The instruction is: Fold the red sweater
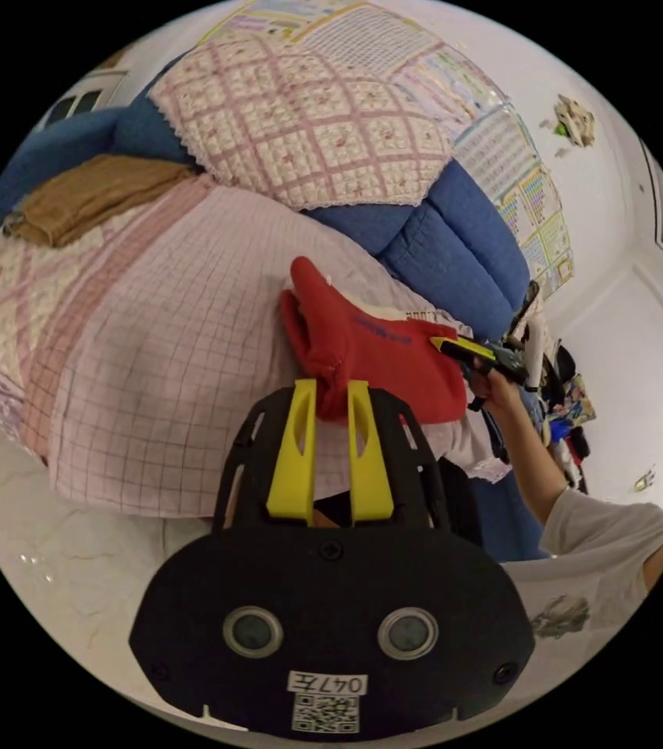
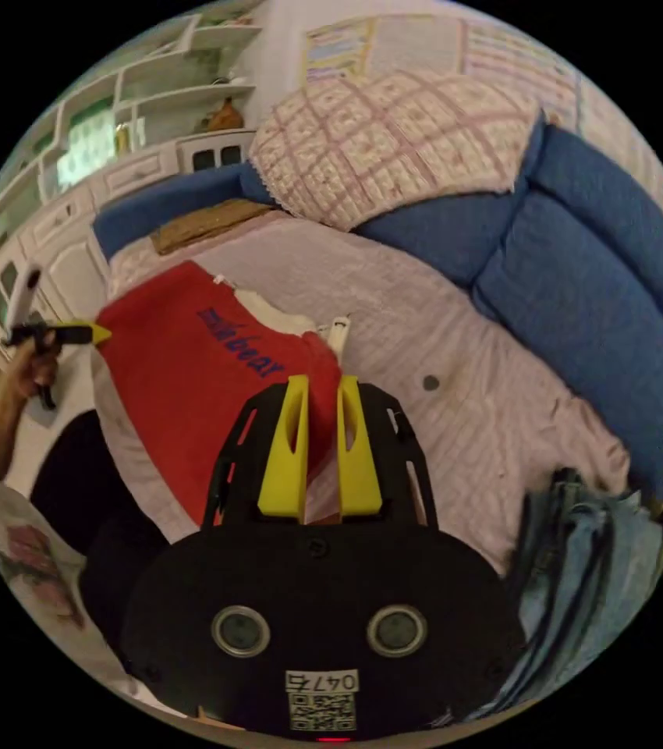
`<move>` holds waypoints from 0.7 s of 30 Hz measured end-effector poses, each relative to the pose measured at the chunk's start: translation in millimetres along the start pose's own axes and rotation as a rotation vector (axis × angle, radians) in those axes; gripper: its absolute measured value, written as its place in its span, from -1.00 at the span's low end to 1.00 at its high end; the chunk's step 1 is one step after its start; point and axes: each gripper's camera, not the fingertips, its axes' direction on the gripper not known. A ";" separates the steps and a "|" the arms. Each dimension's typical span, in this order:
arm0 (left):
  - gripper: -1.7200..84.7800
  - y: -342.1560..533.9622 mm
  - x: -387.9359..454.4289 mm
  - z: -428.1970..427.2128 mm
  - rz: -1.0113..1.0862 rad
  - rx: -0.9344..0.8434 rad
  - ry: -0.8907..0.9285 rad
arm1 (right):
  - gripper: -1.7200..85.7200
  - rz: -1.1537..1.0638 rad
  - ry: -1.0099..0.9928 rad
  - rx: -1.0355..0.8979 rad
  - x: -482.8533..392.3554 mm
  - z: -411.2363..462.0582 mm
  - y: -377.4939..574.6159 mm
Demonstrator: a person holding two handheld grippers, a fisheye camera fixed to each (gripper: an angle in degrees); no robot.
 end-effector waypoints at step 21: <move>-0.83 51.3 285.5 94.7 0.704 -0.002 0.581 | -0.92 0.481 0.687 0.394 68.5 -861.5 364.9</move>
